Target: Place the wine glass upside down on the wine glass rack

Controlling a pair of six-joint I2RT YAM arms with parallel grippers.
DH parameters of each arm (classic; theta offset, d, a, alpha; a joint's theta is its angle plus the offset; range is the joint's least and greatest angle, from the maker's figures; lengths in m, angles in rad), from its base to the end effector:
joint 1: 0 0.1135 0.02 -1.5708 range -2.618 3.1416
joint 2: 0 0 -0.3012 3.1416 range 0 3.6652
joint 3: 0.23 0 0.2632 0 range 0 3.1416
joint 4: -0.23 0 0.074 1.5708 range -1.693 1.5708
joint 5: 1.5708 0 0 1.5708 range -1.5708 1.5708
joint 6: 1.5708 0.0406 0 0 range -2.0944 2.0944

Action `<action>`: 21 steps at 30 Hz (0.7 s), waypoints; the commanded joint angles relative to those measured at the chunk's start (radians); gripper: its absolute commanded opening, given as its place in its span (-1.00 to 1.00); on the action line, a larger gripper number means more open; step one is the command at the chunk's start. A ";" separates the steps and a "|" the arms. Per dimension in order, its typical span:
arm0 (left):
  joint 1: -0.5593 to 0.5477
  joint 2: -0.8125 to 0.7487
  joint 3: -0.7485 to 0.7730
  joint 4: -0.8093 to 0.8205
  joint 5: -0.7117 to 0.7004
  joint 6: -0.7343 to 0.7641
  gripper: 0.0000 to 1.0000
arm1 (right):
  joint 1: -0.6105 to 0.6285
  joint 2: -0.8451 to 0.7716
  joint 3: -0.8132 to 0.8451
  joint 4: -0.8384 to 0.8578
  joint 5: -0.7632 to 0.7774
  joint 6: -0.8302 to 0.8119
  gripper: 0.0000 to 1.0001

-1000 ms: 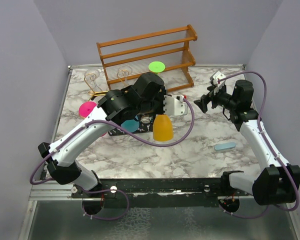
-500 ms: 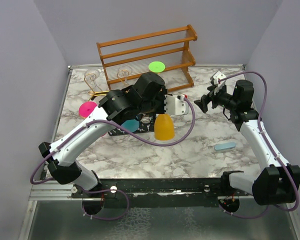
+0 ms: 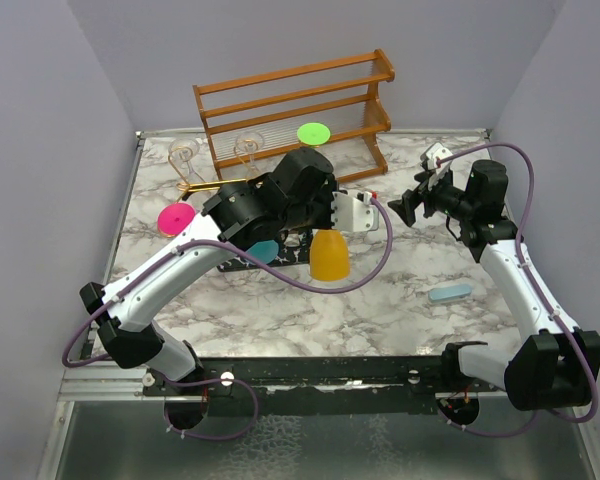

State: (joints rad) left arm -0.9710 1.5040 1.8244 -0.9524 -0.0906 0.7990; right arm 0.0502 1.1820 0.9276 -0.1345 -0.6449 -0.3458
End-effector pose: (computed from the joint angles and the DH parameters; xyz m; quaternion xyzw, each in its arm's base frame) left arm 0.1817 -0.2592 0.4841 0.6765 0.5801 0.0014 0.4537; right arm 0.2659 0.0378 0.3454 -0.3280 0.7375 0.1825 0.5614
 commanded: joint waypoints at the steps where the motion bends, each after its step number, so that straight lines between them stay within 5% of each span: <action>1: -0.008 0.004 -0.009 0.010 -0.017 -0.002 -0.95 | -0.008 -0.021 -0.013 0.016 -0.025 -0.016 0.93; 21: -0.017 0.017 -0.010 0.009 -0.032 -0.009 -0.67 | -0.009 -0.016 -0.017 0.016 -0.027 -0.024 0.93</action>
State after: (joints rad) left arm -0.9779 1.5143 1.8149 -0.9516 -0.1028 0.7990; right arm 0.0502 1.1816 0.9241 -0.1345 -0.6460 -0.3546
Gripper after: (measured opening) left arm 0.153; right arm 0.965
